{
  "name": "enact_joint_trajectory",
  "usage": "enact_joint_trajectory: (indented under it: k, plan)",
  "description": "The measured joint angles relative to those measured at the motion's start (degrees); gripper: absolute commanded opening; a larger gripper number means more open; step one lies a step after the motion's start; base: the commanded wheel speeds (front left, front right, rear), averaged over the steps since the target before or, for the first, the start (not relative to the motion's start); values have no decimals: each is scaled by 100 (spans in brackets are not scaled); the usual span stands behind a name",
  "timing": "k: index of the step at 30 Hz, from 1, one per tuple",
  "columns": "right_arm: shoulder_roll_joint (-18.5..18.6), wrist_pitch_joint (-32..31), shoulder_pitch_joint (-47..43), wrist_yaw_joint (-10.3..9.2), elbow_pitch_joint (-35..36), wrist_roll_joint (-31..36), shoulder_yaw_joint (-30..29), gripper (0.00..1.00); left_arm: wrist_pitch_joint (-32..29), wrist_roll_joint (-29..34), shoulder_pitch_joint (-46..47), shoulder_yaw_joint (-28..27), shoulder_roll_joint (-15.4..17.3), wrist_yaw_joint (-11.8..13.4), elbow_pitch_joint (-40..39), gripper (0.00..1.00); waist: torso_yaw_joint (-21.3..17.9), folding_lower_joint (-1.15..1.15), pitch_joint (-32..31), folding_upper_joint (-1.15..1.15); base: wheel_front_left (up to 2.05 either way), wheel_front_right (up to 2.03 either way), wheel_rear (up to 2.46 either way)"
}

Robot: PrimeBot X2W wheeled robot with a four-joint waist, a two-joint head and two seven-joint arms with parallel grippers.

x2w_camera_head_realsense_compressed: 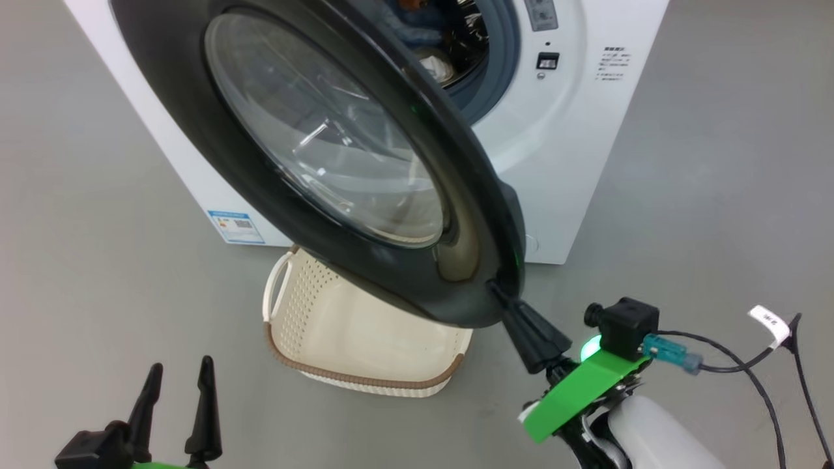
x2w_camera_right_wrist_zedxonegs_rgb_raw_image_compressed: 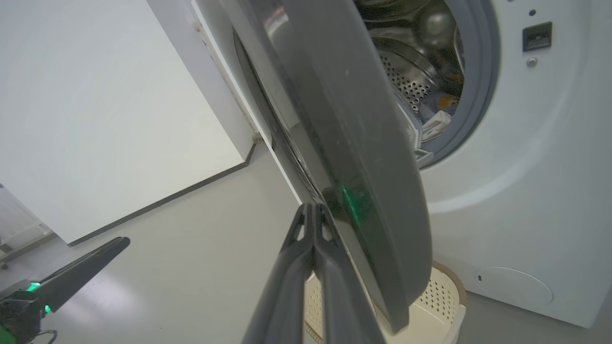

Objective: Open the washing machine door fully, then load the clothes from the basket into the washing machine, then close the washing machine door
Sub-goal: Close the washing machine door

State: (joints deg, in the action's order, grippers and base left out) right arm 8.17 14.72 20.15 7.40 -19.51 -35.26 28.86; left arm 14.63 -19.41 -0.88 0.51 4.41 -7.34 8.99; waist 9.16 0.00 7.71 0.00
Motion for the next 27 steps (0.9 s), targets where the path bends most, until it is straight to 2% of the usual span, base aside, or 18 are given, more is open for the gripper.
enact_joint_trajectory:
  k: [5, 14, 27]
  plan:
    - [-125, 0, 55, 1, -67, 54, -375, 0, 0, -1, 40, 36, -19, 0, -27, 100, 67, 0, 93, 0, 0, 0, 0]
    - [-118, 0, 536, 1, -152, 109, -994, 0, 0, -2, 367, 207, -60, 0, -110, 100, 195, 0, 387, 0, 0, 0, 0]
    - [89, 0, 1424, 1, -337, 288, -1831, 0, 0, -9, 759, 488, -159, 0, -254, 100, 451, 0, 890, 0, 0, 0, 0]
